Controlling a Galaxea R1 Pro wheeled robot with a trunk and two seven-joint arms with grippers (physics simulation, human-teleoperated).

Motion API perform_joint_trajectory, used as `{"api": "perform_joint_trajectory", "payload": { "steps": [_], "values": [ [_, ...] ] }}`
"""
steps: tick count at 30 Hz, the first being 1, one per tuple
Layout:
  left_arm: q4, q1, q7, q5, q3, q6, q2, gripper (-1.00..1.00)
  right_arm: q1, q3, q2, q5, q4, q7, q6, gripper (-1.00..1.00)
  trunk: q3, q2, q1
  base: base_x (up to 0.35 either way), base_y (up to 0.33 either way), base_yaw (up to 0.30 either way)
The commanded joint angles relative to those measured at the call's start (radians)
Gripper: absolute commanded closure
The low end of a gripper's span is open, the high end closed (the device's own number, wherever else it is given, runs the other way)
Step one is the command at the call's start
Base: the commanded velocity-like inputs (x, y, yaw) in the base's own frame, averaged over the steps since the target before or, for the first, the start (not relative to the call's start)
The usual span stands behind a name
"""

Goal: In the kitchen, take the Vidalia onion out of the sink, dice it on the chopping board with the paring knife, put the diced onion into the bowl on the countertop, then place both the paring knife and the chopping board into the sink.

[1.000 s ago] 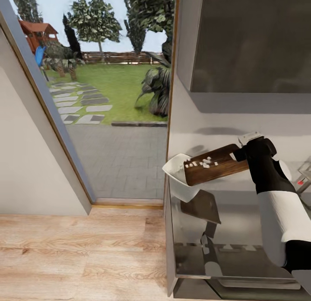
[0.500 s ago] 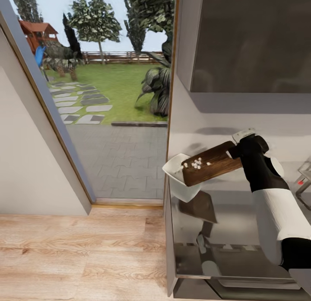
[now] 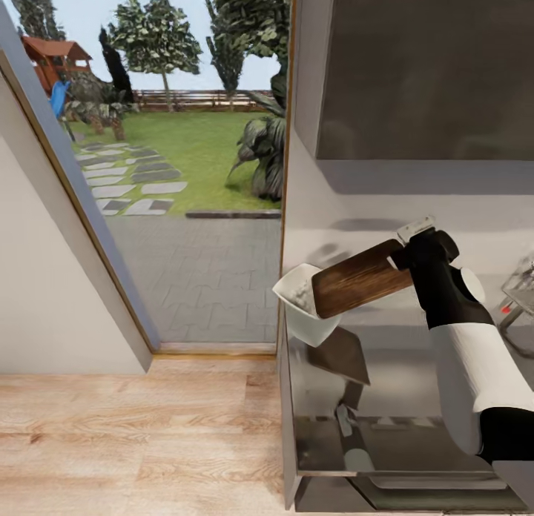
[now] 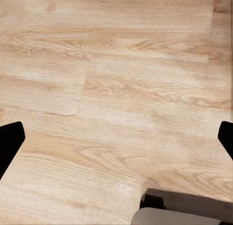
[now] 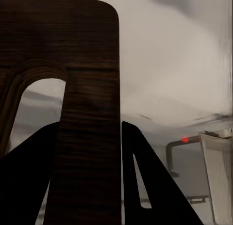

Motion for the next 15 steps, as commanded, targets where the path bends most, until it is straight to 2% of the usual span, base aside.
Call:
{"api": "perform_joint_trajectory", "payload": {
  "steps": [1, 7, 9, 10, 12, 14, 15],
  "values": [
    [0.004, -0.002, -0.002, 0.006, -0.002, -0.006, 0.0, -1.0, -0.001, 0.0, 0.0, 0.01, -0.006, 0.01, 0.002, 1.0, -0.001, -0.002, 0.001, 0.0, 0.0, -0.166],
    [0.004, -0.002, -0.002, 0.006, -0.002, -0.006, 0.0, -1.0, -0.001, -0.003, -0.002, 0.008, -0.027, 0.012, 0.001, 1.0, 0.005, -0.002, 0.001, 0.0, 0.0, -0.167],
    [0.004, -0.002, -0.002, 0.006, -0.002, -0.006, 0.0, -1.0, 0.0, -0.022, -0.004, 0.002, -0.067, 0.025, 0.0, 1.0, 0.007, -0.002, 0.001, 0.0, 0.0, -0.121],
    [0.004, -0.002, -0.002, 0.006, -0.002, -0.006, 0.0, -1.0, 0.0, -0.054, -0.004, -0.002, -0.079, 0.045, -0.001, 1.0, 0.007, -0.002, 0.001, 0.0, 0.0, -0.044],
    [0.004, -0.002, -0.002, 0.006, -0.002, -0.006, 0.0, -1.0, 0.0, -0.158, -0.006, -0.006, -0.088, 0.122, -0.002, 1.0, 0.007, -0.002, 0.001, 0.0, 0.0, -0.017],
    [0.004, -0.002, -0.002, 0.006, -0.002, -0.006, 0.0, -1.0, 0.0, -0.249, -0.01, -0.008, -0.091, 0.239, -0.003, 1.0, 0.007, -0.002, 0.001, 0.0, 0.0, -0.004],
    [0.004, -0.002, -0.002, 0.006, -0.002, -0.006, 0.0, -1.0, 0.0, -0.274, -0.014, -0.008, -0.091, 0.3, -0.004, 1.0, 0.007, -0.002, 0.001, 0.0, 0.0, -0.002]
  ]
}}
